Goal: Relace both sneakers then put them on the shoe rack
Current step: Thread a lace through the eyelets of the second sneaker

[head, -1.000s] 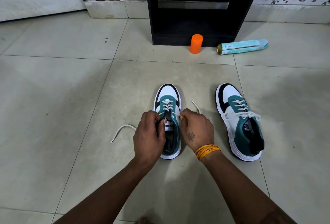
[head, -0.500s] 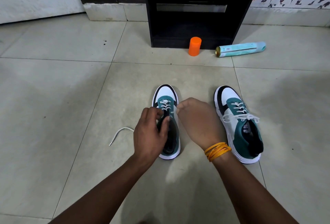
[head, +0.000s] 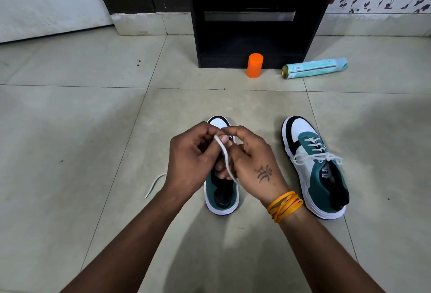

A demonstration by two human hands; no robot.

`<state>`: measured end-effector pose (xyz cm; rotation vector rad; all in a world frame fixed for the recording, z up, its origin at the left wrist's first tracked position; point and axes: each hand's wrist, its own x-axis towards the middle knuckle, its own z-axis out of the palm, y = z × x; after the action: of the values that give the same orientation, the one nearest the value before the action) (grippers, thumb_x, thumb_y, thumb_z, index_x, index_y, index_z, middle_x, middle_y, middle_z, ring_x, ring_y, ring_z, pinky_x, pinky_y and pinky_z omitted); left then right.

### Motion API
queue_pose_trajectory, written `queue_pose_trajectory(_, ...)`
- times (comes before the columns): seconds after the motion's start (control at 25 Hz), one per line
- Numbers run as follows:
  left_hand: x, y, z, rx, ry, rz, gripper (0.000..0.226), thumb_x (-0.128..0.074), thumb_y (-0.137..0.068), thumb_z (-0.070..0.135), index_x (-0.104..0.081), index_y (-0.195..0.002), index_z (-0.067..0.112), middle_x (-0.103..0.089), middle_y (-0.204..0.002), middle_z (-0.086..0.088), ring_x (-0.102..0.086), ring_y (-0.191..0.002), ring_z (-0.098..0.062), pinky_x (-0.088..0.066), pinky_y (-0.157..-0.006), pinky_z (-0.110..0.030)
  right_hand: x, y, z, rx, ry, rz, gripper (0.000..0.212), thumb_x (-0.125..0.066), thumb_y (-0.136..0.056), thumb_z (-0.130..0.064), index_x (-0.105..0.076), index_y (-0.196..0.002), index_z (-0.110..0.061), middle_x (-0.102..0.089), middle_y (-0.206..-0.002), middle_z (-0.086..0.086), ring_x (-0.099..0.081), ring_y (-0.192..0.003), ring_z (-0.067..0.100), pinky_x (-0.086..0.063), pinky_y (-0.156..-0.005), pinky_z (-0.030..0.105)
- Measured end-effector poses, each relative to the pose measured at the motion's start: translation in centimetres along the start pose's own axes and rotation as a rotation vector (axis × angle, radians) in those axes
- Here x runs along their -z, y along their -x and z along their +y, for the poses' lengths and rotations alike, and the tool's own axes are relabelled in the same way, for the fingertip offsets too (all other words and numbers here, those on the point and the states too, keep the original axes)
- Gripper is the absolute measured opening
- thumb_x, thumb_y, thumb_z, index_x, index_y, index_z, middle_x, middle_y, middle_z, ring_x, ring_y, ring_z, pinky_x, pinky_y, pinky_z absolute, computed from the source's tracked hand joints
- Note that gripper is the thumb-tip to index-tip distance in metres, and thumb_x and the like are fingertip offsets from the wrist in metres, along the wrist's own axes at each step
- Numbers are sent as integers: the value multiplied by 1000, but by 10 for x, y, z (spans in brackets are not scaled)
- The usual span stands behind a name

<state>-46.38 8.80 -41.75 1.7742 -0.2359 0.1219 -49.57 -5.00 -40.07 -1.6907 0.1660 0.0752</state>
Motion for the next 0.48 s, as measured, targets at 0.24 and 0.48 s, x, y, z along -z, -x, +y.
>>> queue_pose_trajectory(0.24,14,1,3,31,89,59,8,-74,-94,4,-72,-87,6,-72,-75,1,-62,-62,-14,-52,-62,-26,10,-11,40,-60,330,155,15,-56,-95,-34,-65,-85,-27,-71,-66,-1,-69,-58,25,-60,-66,47)
queue_pose_trajectory(0.48,10,5,-4,62,69,83,8,-74,-95,7,-72,-88,9,-73,-74,-2,-65,-61,-21,-56,-60,-36,-11,-3,27,140,299,121,17,-56,-95,-32,-61,-110,-38,-69,-71,-1,-67,-60,26,-58,-66,47)
